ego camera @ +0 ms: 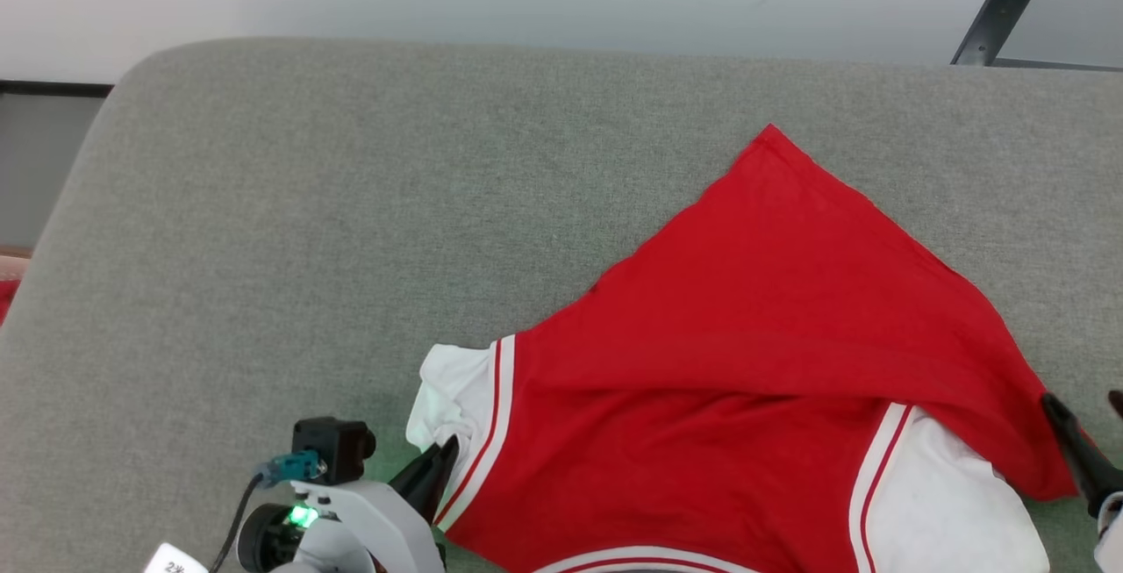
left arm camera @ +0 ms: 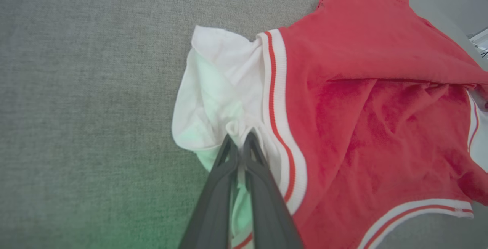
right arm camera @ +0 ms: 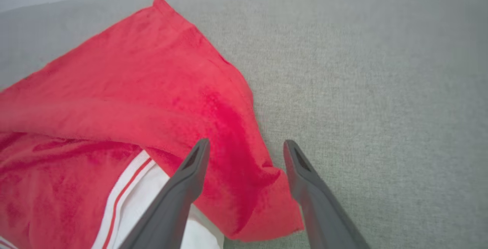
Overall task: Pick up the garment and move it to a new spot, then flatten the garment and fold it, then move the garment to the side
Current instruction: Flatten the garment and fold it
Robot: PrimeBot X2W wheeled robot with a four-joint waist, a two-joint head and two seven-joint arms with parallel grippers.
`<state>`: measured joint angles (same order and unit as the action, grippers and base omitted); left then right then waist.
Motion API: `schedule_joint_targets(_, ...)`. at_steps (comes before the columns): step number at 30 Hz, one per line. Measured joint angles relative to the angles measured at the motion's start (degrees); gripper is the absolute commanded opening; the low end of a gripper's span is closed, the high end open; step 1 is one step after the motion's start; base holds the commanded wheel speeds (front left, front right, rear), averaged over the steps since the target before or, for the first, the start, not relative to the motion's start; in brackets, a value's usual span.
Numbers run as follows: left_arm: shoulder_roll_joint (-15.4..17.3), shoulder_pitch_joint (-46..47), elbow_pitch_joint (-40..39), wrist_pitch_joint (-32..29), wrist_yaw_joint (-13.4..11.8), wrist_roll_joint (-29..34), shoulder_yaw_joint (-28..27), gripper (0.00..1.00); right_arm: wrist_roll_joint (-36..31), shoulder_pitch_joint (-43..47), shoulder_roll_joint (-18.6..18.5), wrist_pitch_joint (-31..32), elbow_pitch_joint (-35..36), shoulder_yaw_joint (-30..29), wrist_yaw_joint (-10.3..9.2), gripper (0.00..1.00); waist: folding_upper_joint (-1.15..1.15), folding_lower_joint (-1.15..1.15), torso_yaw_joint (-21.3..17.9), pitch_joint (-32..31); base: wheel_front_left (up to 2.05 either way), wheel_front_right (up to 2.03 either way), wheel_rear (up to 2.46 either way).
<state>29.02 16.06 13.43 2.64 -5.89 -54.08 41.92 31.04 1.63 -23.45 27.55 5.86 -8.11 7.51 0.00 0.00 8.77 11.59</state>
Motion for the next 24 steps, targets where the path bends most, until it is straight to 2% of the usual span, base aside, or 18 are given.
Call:
schedule_joint_targets(5, 0.1, -0.8, -0.7, 0.1, -0.4, 0.0, 0.2, 0.00, -4.4, 2.9, -1.2, -10.0, 4.2, 1.5, 0.00, 1.00, 0.00, 0.00, 0.0, -0.3, 0.00, 0.00, 0.00)
schedule_joint_targets(11, -0.3, -0.3, -1.5, -0.5, -0.6, 0.4, 1.2, 0.00, -7.1, -5.8, -3.8, -16.6, 3.3, 6.4, 0.00, 1.00, 0.00, 0.00, 1.1, 0.1, 0.00, 0.00, 0.00)
schedule_joint_targets(19, -3.7, 3.3, -1.2, -1.5, 1.1, 2.2, 4.1, 0.00, -5.8, -25.5, -10.4, -15.5, -8.3, 17.7, 0.01, 1.00, 0.00, 0.00, 5.0, 1.3, 0.00, 0.00, 0.00)
schedule_joint_targets(24, -6.8, 6.0, 0.2, -1.5, 2.7, 3.3, 5.8, 0.00, -2.3, -37.4, -13.3, -11.4, -18.3, 24.7, 0.00, 1.00, 0.00, 0.00, 8.4, 2.8, 0.00, 0.00, 0.00)
